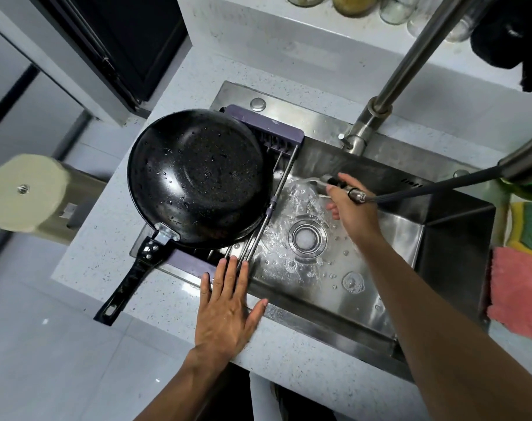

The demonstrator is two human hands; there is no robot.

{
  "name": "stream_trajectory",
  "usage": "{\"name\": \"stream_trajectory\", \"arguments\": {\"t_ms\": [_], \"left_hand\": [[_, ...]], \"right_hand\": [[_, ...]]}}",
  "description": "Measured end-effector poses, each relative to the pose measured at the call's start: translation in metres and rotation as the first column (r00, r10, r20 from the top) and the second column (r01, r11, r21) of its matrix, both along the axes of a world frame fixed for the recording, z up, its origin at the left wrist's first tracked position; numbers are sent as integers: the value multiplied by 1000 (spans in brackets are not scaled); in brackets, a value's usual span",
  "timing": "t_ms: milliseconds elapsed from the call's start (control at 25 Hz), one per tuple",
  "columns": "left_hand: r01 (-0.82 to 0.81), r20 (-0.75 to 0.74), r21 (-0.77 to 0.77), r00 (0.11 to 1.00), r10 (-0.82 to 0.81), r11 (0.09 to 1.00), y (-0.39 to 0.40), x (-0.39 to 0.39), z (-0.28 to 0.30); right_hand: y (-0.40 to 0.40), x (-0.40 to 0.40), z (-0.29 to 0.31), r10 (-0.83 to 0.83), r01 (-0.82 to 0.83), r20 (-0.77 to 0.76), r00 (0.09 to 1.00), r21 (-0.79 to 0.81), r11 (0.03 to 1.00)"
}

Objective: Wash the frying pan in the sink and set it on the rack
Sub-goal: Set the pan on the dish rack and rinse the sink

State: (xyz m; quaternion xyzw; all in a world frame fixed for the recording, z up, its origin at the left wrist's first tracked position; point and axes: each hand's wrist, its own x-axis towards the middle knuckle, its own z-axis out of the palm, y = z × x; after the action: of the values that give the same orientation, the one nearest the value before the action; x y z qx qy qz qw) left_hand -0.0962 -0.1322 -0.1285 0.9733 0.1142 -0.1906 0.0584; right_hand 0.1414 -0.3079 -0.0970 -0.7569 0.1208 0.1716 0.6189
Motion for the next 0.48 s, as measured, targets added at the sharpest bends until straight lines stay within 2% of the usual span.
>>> {"name": "stream_trajectory", "arguments": {"t_ms": [80, 160, 240, 280, 360, 400, 480], "left_hand": [[-3, 8, -7, 1000, 3, 1000, 1, -1, -1], [-19, 30, -19, 999, 20, 1000, 4, -1, 0], [-33, 13, -42, 999, 33, 999, -2, 2, 3], [-30, 6, -40, 1000, 30, 999, -3, 3, 4], [-16, -13, -24, 1000, 15, 1000, -2, 3, 7], [-17, -29, -18, 999, 16, 1000, -2, 4, 8], [-17, -43, -17, 999, 17, 1000, -1, 5, 10]], "right_hand": [[-3, 4, -2, 80, -78, 20, 997, -53, 996], [-23, 7, -3, 36, -35, 4, 999, -144, 989], [-67, 16, -1, 21, -7, 34, 999, -367, 930], [-91, 24, 1, 67, -42, 32, 997, -505, 862], [-131, 41, 10, 162, -157, -65, 985, -734, 661], [-145, 49, 16, 193, -230, -144, 971, -791, 567], [-163, 53, 25, 214, -347, -277, 937, -818, 459]]}}
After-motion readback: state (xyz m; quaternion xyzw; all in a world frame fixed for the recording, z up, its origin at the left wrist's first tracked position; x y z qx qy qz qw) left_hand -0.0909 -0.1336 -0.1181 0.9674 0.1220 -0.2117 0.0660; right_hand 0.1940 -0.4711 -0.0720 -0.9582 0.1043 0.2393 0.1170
